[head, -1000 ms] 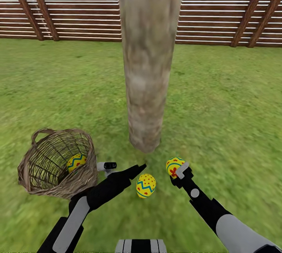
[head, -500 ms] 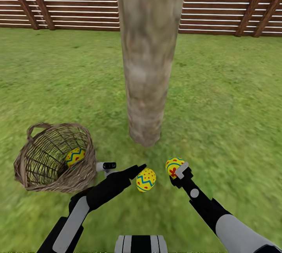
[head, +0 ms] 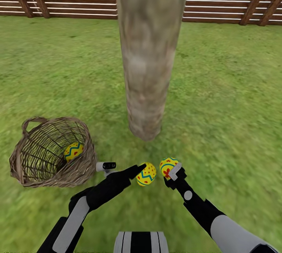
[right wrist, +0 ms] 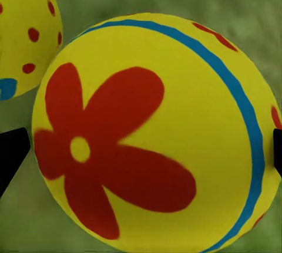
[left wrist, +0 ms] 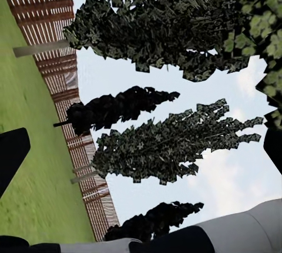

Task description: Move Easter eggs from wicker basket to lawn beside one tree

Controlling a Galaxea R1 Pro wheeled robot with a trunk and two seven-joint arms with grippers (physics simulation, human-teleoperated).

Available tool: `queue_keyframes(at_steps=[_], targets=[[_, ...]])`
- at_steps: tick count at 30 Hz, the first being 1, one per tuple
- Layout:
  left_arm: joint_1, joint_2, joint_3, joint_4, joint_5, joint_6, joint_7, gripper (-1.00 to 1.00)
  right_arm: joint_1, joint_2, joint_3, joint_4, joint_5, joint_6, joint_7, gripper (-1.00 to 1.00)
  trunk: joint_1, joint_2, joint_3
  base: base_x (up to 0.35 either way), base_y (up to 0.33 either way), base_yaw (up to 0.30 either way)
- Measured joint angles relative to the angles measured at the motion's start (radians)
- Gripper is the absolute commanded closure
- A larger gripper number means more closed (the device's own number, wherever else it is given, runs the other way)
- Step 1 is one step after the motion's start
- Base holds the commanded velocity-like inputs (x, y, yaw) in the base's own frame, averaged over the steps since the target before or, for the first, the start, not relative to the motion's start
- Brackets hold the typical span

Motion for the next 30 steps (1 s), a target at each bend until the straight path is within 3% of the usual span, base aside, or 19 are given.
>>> queue_keyframes(at_steps=[3, 8, 13, 22, 25, 30], targets=[[0.0, 0.0, 0.0, 0.0, 0.0, 0.0, 0.0, -1.0, 0.0, 0.0, 0.0, 0.001, 0.001, -0.002, -0.002, 1.0, 0.001, -0.001, -0.012, 0.0, 0.0, 0.0], [0.0, 0.0, 0.0, 0.0, 0.0, 0.0, 0.0, -1.0, 0.0, 0.0, 0.002, 0.001, 0.003, -0.004, -0.073, 1.0, 0.004, -0.002, -0.031, 0.0, 0.0, 0.0], [0.0, 0.0, -0.001, 0.0, 0.0, 0.0, 0.001, -1.0, 0.001, 0.002, 0.021, 0.04, 0.094, -0.01, -0.138, 1.0, 0.006, -0.003, -0.05, 0.0, 0.0, 0.0], [0.0, -0.001, -0.001, 0.0, 0.0, 0.0, 0.0, -1.0, 0.003, 0.004, 0.023, 0.053, 0.106, -0.033, -0.161, 1.0, 0.01, -0.005, -0.085, 0.0, 0.0, 0.0], [0.0, -0.001, -0.001, -0.001, 0.0, 0.0, 0.0, -1.0, 0.011, 0.004, 0.024, 0.053, 0.139, -0.039, -0.161, 1.0, 0.011, -0.006, -0.097, 0.0, 0.0, 0.0], [0.0, -0.001, -0.001, -0.001, 0.0, 0.0, 0.0, -1.0, 0.011, 0.021, 0.022, 0.049, 0.157, -0.043, -0.201, 1.0, 0.013, -0.007, -0.116, 0.0, 0.0, 0.0]])
